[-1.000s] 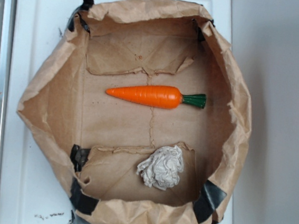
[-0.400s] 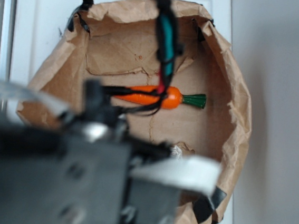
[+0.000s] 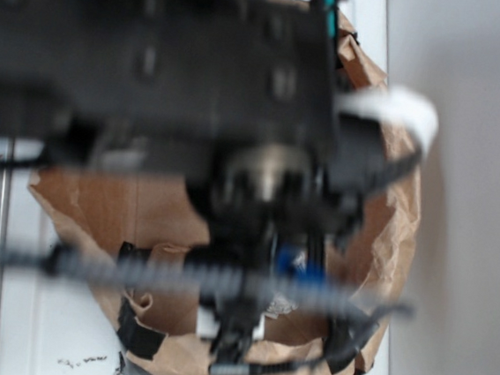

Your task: Grab the white paper.

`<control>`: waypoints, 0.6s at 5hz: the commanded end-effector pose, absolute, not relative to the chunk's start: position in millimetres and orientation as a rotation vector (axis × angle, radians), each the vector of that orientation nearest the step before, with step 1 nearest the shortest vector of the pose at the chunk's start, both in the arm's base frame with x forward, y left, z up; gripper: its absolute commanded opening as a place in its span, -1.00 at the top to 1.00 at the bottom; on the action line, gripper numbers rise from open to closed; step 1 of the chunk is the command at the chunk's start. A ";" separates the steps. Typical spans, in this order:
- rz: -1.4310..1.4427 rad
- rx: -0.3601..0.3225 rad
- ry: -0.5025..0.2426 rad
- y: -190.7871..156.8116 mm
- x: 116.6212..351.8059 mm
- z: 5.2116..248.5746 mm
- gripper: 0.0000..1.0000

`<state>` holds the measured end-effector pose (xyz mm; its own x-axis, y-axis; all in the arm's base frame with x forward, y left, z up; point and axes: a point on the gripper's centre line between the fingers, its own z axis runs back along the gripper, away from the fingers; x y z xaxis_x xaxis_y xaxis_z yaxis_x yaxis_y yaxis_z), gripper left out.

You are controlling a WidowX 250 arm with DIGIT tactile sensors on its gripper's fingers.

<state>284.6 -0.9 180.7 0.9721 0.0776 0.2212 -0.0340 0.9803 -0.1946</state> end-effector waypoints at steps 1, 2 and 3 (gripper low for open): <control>0.032 -0.090 -0.282 -2.7 296.1 156.1 -1.00; -0.042 -0.078 -0.254 -26.8 295.6 134.3 -1.00; -0.054 -0.108 -0.182 -43.0 298.3 114.3 -1.00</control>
<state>291.3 -39.6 96.3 0.9914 -0.0401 0.1248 0.0536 0.9928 -0.1069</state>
